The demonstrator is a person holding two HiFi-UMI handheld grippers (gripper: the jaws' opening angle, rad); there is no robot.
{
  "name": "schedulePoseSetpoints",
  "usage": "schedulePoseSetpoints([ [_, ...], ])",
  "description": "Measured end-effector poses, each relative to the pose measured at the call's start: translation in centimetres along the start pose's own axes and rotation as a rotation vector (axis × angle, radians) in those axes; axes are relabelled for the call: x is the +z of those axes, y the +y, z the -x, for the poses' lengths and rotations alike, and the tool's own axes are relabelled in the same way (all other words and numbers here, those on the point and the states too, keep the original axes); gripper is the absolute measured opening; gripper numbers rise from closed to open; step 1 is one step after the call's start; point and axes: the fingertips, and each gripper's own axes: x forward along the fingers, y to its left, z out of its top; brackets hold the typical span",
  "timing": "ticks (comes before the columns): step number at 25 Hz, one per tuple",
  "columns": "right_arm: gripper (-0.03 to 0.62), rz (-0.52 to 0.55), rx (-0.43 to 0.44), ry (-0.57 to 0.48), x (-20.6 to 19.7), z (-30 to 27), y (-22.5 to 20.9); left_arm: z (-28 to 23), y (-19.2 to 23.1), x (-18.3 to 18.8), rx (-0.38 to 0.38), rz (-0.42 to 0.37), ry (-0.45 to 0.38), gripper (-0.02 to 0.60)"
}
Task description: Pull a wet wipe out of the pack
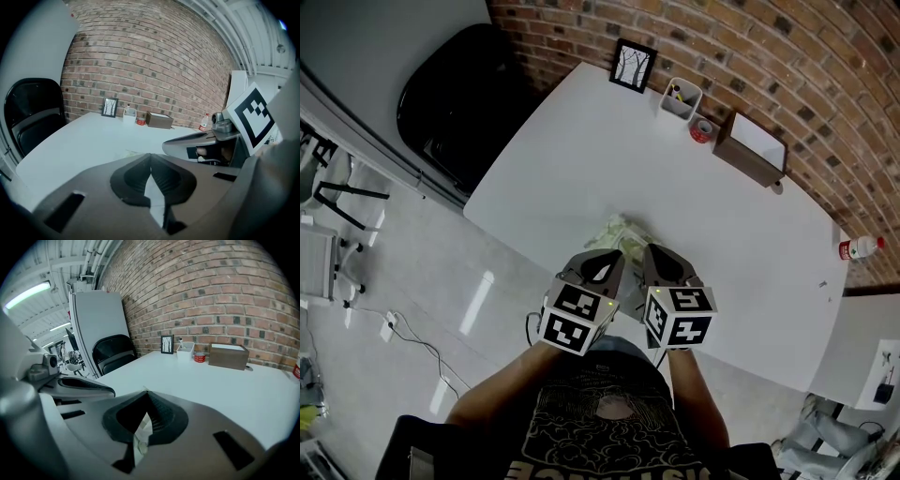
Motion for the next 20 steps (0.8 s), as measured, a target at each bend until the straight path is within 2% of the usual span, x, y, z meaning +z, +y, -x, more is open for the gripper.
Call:
schedulePoseSetpoints([
  [20, 0.02, 0.043, -0.039, 0.076, -2.8, -0.4, 0.7, 0.8, 0.0, -0.4, -0.029, -0.016, 0.004, 0.012],
])
